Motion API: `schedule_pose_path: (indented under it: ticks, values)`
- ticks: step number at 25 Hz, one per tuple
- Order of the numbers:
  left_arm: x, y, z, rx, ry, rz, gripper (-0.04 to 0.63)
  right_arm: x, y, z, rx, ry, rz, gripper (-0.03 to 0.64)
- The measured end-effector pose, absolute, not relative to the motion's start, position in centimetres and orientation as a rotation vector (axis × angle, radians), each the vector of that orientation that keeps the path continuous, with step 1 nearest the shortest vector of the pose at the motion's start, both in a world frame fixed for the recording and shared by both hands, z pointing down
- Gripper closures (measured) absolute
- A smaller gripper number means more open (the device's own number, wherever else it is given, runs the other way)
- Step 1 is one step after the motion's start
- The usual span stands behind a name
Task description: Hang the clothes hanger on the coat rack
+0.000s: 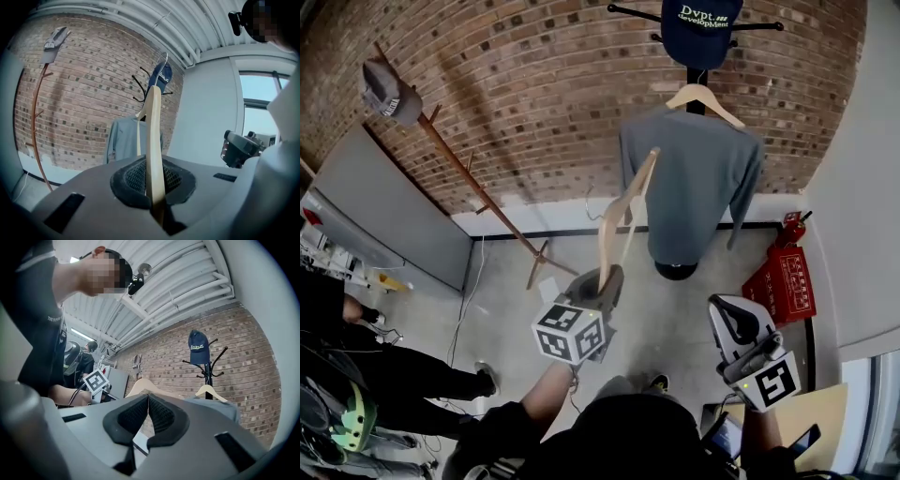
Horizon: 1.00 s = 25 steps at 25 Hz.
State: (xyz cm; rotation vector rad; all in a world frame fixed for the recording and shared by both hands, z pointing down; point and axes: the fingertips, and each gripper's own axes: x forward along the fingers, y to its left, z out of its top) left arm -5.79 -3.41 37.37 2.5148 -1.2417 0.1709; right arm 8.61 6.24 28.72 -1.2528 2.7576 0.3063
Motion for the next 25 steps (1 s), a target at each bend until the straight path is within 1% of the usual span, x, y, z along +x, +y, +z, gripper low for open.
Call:
schedule_pose_path:
  ticks: [4, 9, 17, 25]
  values:
    - [-6.2, -8.0, 36.0, 2.526, -1.346, 0.197, 0.575, 8.4, 2.7, 29.5, -1.236, 2.789, 0.272, 0.598]
    - [-7.8, -15.2, 34.3, 2.522, -1.435, 0.199, 0.575, 7.7, -1.9, 28.9, -1.267, 2.785, 0.324, 0.598]
    - [-7.6, -25.6, 29.0, 2.631, -1.443, 0.193, 0.575, 6.2, -9.4, 26.4, -1.319, 2.758, 0.400, 0.598]
    - [-6.8, -33.3, 24.6, 2.712, -1.441, 0.199, 0.575, 4.0, -14.0, 26.1, -1.344, 2.768, 0.423, 0.598]
